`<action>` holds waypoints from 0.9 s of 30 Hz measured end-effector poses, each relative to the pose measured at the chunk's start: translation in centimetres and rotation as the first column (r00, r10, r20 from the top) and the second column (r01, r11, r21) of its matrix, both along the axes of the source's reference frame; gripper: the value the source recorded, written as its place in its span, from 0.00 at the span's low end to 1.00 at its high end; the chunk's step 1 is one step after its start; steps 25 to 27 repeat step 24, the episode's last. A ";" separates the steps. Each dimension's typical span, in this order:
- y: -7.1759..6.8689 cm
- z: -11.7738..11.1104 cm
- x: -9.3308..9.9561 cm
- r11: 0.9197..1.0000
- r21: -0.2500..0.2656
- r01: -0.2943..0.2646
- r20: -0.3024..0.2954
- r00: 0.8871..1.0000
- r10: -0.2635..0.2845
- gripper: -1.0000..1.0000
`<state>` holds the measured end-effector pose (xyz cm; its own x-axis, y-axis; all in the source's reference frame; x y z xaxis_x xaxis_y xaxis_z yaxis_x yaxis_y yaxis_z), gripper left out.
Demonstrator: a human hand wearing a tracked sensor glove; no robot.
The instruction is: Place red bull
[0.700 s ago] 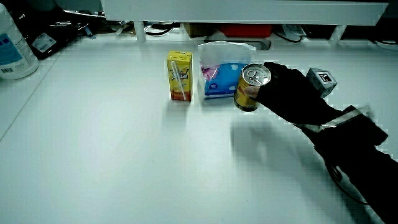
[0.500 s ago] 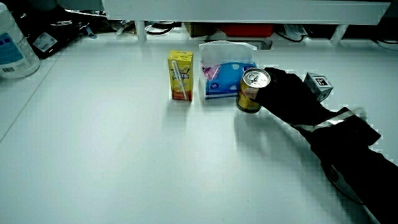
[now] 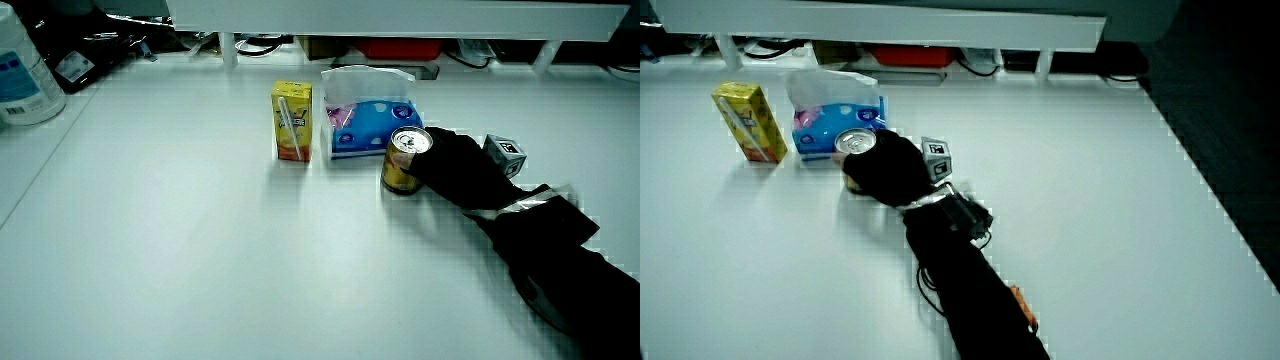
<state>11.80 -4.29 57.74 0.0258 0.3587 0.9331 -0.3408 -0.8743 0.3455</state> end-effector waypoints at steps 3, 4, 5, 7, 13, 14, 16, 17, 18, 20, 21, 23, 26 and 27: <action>0.1 0.3 0.0 1.000 -0.007 -0.006 0.005 1.000 0.007 0.50; 0.2 0.4 0.0 1.000 -0.011 -0.011 0.009 1.000 0.011 0.50; 0.2 0.2 0.0 1.000 -0.016 -0.009 0.007 1.000 0.009 0.50; 0.3 0.3 0.0 1.000 -0.027 -0.011 0.015 1.000 0.011 0.47; 0.3 0.4 0.0 0.999 -0.028 -0.019 0.023 1.000 0.020 0.32; 0.3 0.6 0.0 1.000 -0.021 -0.015 0.032 0.999 0.016 0.29; 0.4 0.6 0.1 0.999 -0.034 -0.012 0.021 1.000 0.013 0.24; 0.4 0.6 0.1 0.999 -0.037 -0.008 0.026 1.000 0.009 0.21; 0.4 0.7 0.1 0.999 -0.041 -0.002 0.031 1.000 0.003 0.18; 0.5 0.4 0.2 0.998 -0.058 0.021 0.036 0.999 -0.019 0.13; 0.6 0.1 0.4 0.999 -0.045 0.021 0.017 1.000 -0.021 0.11; 0.7 -1.1 0.6 0.997 -0.051 0.056 0.005 0.998 -0.056 0.05; 0.7 -1.6 0.9 0.997 -0.038 0.073 -0.004 0.997 -0.073 0.03; 0.7 -1.6 0.9 0.997 -0.038 0.073 -0.004 0.997 -0.073 0.03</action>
